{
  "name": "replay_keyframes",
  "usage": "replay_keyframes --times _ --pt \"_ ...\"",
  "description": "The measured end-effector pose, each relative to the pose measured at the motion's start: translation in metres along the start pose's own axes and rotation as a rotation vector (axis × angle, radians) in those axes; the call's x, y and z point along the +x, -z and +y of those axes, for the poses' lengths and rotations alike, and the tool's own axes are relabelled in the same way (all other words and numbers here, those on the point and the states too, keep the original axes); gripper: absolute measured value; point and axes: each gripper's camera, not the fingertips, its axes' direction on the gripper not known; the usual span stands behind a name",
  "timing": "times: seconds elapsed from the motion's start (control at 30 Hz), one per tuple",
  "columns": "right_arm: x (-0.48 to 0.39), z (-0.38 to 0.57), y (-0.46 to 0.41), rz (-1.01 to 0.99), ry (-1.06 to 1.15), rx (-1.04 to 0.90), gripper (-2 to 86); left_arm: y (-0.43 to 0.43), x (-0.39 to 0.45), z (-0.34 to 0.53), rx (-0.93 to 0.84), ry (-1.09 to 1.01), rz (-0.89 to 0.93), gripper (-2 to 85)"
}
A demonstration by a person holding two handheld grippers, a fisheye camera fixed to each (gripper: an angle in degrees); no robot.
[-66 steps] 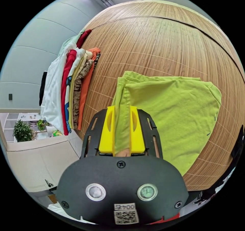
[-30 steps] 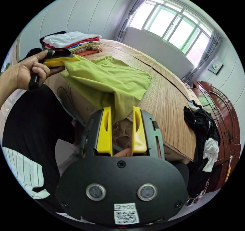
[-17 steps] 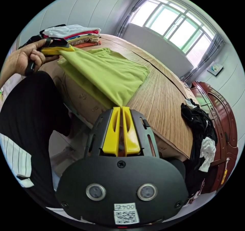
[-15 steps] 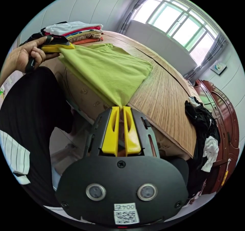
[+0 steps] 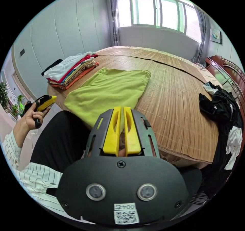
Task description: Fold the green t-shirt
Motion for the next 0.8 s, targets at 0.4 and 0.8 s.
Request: replay_keyframes --times 0.4,0.8 --pt "0.006 -0.178 -0.053 -0.160 0.089 -0.168 5.2 -0.113 0.084 0.074 -0.182 -0.590 -0.087 0.2" --pt "-0.031 -0.360 -0.235 -0.113 -0.077 -0.544 10.2 -0.092 0.071 0.104 -0.226 -0.755 -0.169 0.2"
